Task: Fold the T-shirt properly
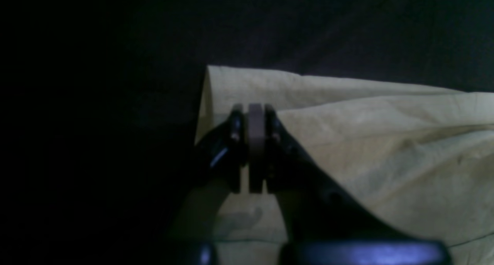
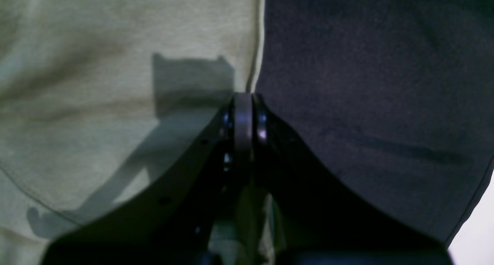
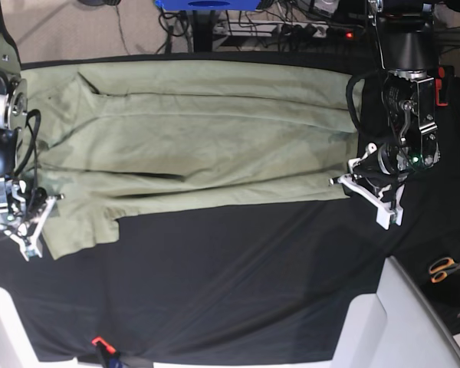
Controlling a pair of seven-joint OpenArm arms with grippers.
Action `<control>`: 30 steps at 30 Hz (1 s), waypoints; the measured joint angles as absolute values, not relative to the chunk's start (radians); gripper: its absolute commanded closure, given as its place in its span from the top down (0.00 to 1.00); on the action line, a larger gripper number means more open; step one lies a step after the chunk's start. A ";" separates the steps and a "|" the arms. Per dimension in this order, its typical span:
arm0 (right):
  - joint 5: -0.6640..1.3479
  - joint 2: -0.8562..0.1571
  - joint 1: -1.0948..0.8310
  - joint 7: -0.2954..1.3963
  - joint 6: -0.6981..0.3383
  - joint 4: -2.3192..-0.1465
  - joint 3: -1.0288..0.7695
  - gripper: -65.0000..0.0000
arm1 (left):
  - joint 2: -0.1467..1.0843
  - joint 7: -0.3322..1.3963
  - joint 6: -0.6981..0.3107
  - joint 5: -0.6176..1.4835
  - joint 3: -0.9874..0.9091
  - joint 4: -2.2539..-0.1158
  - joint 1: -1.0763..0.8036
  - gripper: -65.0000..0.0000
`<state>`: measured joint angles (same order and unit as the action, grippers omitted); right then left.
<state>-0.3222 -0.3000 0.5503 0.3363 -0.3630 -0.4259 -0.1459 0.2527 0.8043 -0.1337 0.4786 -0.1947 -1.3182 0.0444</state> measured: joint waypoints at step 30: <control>-0.315 -0.294 0.390 0.672 -0.445 -1.044 -0.143 0.00 | 0.253 0.854 -0.134 0.478 -0.192 -1.438 0.049 0.00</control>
<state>-0.3145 -0.2943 0.3904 0.6720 -0.4450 -1.0435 -0.1432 0.2527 0.8539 -0.1337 0.4778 -0.1925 -1.4384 0.0486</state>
